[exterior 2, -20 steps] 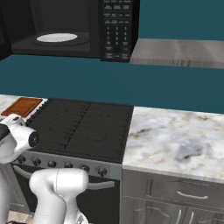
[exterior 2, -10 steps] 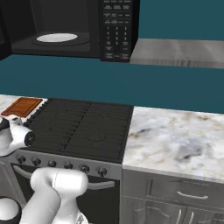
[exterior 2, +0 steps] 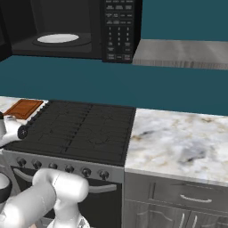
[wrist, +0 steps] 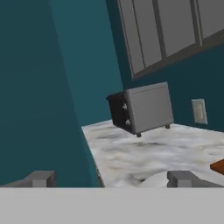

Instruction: Pick the marshmallow from the counter and place it in the microwave.

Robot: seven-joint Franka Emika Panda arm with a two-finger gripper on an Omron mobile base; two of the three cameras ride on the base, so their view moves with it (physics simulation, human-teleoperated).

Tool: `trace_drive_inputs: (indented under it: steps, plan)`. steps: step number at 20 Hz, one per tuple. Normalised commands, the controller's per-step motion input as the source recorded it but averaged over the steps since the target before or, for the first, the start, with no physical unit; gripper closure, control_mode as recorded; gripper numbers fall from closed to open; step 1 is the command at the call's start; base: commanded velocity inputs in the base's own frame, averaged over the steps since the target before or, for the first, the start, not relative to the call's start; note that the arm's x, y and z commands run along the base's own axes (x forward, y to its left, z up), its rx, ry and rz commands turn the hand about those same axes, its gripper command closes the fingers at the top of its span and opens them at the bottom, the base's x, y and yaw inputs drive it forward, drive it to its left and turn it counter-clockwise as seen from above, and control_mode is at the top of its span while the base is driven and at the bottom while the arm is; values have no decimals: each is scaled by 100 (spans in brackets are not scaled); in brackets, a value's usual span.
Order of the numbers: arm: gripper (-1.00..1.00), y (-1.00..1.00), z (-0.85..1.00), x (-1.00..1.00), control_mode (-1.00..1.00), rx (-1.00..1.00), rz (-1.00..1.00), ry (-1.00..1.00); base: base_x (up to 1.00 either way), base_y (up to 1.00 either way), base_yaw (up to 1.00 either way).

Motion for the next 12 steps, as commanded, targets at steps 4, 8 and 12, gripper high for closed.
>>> trace_drive_inputs:
  steps: [4, 8, 12]
  plan:
    - [-100, 57, -19, 28, -100, -4, 0, 4, 0, 0, 0]
    - [-100, 62, -27, 29, -100, -13, 0, 6, 0, 0, 0]
    - [-100, 37, -29, 19, -100, -16, 0, 8, 0, 0, 0]
